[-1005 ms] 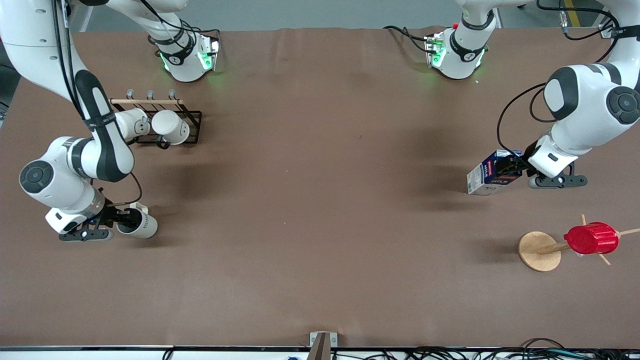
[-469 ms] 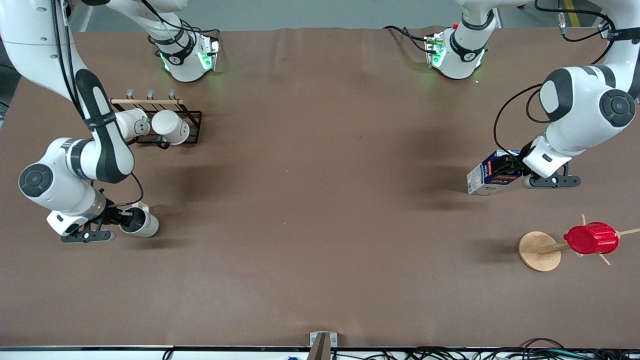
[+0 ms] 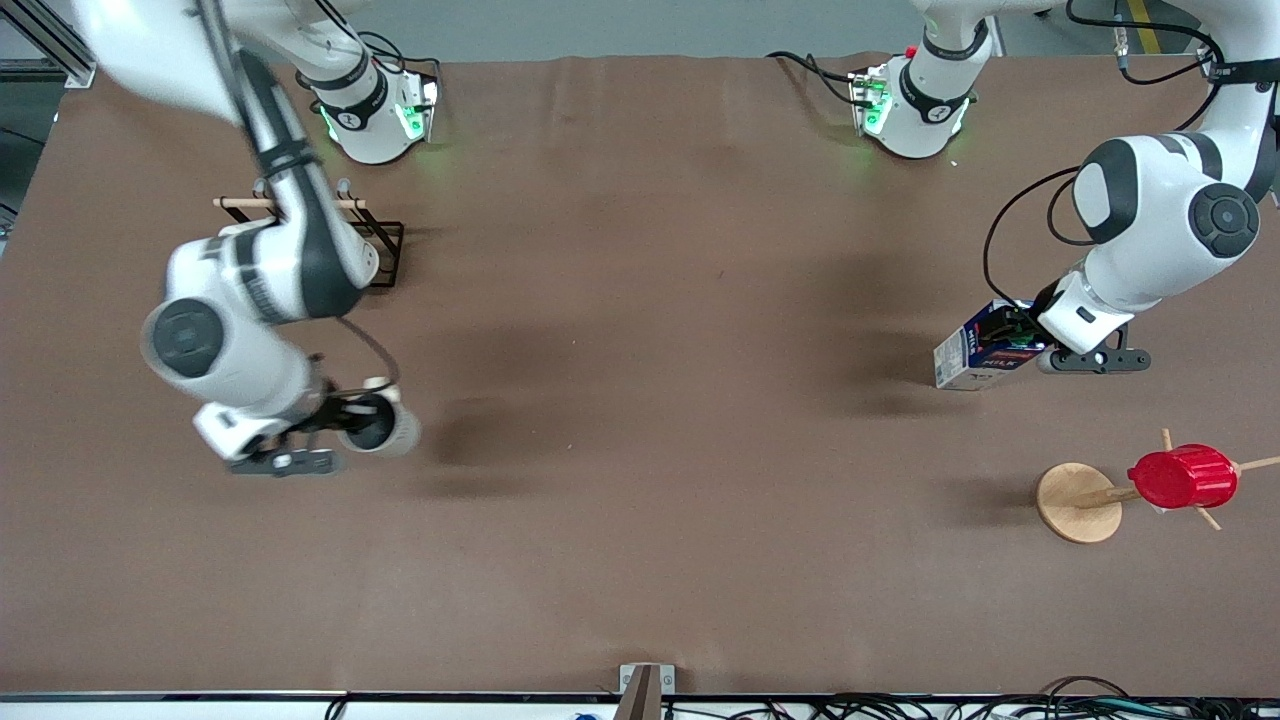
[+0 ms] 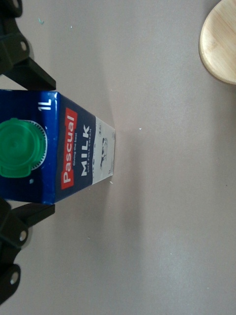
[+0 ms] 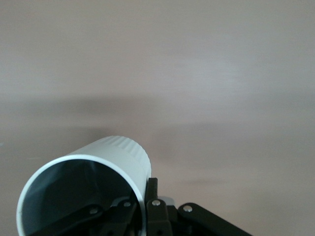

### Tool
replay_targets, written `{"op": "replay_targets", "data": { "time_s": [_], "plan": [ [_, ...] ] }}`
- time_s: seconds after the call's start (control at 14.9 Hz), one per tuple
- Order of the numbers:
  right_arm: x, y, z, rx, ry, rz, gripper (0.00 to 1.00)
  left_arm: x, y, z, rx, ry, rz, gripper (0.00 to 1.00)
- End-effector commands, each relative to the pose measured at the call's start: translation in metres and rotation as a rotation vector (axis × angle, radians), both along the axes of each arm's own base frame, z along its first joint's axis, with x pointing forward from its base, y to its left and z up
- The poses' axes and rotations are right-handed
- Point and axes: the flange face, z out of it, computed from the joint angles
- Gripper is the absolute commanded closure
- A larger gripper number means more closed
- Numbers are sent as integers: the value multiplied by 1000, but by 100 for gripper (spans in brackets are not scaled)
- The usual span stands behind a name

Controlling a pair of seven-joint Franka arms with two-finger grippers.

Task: Place cup and milk on table
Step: 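Carry the grey mug with the right gripper while the left gripper lifts the milk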

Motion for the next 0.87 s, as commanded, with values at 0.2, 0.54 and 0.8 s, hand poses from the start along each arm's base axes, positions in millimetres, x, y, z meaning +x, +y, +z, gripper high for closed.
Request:
{"op": "replay_targets", "data": {
  "time_s": [0.2, 0.54, 0.8],
  "plan": [
    [-24, 162, -53, -22, -4, -139, 100, -1, 0, -4, 0, 6, -18, 0],
    [-59, 254, -85, 65, -8, -157, 100, 1, 0, -1, -1, -2, -20, 28],
    [-75, 285, -103, 90, -41, -154, 100, 3, -2, 4, 0, -13, -26, 44]
  ]
}}
